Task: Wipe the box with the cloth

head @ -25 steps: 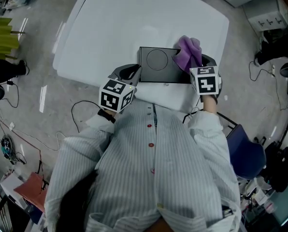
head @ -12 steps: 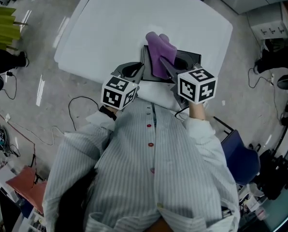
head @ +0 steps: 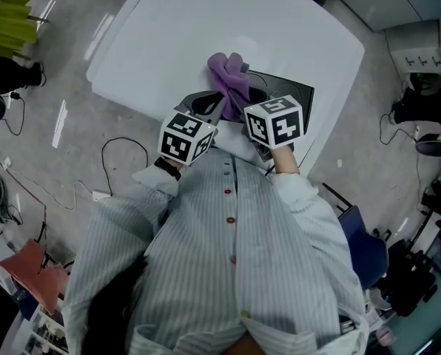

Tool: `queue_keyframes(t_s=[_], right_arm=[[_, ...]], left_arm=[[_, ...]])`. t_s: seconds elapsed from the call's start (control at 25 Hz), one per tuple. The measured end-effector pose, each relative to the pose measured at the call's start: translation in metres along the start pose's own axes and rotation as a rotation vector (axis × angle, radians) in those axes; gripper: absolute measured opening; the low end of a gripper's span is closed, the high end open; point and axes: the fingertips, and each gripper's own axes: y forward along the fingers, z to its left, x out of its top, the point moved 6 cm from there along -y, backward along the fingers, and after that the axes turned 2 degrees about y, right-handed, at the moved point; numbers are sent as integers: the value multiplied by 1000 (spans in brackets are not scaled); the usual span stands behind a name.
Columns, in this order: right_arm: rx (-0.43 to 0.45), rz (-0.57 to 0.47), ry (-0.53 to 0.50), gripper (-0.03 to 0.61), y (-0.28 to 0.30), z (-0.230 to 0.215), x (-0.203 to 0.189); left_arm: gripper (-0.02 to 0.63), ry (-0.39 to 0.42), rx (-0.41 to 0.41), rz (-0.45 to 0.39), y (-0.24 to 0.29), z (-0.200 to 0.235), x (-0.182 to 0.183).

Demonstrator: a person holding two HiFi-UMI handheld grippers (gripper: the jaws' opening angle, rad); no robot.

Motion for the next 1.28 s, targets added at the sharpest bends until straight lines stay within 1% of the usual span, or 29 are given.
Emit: queue_keyframes(t_s=[0.12, 0.36, 0.52, 0.68, 0.8, 0.92, 1.08, 1.28], right_arm=[[-44, 23, -74, 58, 4, 3, -1], [-128, 62, -158, 58, 0, -3, -10], [-168, 75, -146, 58, -9, -11, -18], [-220, 77, -140, 58, -26, -30, -26], [-238, 67, -118, 58, -36, -40, -30], [-262, 72, -123, 58, -45, -47, -34], [-325, 84, -131, 58, -60, -62, -42], [-425, 137, -157, 58, -82, -90, -58]], left_arm=[[14, 2, 7, -5, -1, 1, -2], [14, 25, 14, -1, -1, 3, -4], [14, 29, 16, 3, -6, 6, -5], [14, 40, 17, 8, -2, 4, -1], [14, 44, 17, 12, 0, 4, -1], [14, 49, 21, 19, 1, 2, -1], [14, 51, 27, 22, 2, 2, 0], [14, 49, 33, 24, 2, 0, -1]])
